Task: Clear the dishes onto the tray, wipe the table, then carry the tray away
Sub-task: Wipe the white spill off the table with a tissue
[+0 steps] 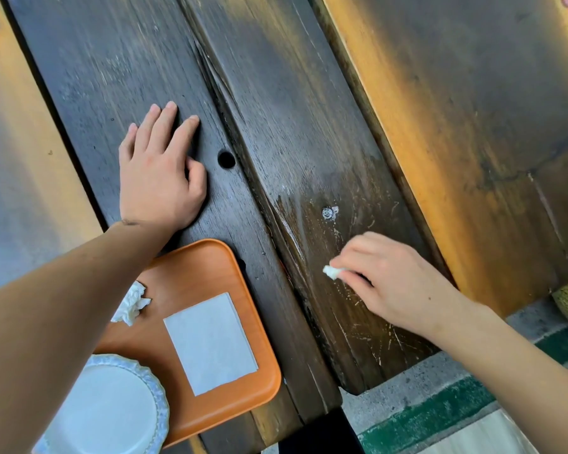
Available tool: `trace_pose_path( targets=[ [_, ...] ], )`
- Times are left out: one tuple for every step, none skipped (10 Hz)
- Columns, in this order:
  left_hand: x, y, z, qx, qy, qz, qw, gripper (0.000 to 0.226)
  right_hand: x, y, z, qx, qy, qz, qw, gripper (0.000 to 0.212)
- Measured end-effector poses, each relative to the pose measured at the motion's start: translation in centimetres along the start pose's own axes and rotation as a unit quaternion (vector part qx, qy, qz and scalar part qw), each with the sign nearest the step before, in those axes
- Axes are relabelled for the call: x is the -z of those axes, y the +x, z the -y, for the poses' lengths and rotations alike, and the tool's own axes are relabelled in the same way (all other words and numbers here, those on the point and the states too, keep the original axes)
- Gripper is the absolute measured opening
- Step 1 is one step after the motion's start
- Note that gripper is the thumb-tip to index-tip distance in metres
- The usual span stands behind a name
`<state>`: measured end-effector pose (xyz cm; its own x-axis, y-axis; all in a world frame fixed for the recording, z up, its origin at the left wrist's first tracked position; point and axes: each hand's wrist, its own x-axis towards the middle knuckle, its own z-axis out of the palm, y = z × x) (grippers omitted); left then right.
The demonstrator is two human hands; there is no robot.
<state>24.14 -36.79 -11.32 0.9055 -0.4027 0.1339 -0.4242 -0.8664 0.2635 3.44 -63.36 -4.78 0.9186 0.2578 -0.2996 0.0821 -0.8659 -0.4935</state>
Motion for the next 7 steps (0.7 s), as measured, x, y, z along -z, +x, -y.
trace_pose_path(
  targets=[
    [0.0,0.0,0.0,0.0,0.0,0.0,1.0,0.059,-0.4,-2.8,0.6,0.022,-0.002,0.038,0.999,0.016],
    [0.1,0.0,0.0,-0.001,0.001,-0.001,1.0,0.058,-0.6,-4.2,0.7,0.005,0.014,0.046,0.999,0.016],
    [0.1,-0.1,-0.1,0.0,0.001,0.0,1.0,0.059,0.2,-2.7,-0.1,-0.045,0.041,-0.002,0.998,0.02],
    [0.0,0.0,0.0,-0.001,0.003,0.0,1.0,0.059,1.8,0.7,-1.3,-0.074,0.025,-0.086,0.993,0.019],
    [0.0,-0.1,0.1,-0.002,0.004,0.001,1.0,0.059,2.8,3.8,-2.3,-0.084,0.004,-0.136,0.987,0.015],
    [0.0,-0.1,0.0,-0.001,0.004,0.001,1.0,0.059,2.5,5.0,-2.8,-0.076,-0.004,-0.121,0.99,0.012],
    [0.0,-0.1,0.0,-0.003,0.003,-0.001,1.0,0.059,1.6,3.7,-2.3,-0.053,0.007,-0.09,0.995,0.012]
  ],
)
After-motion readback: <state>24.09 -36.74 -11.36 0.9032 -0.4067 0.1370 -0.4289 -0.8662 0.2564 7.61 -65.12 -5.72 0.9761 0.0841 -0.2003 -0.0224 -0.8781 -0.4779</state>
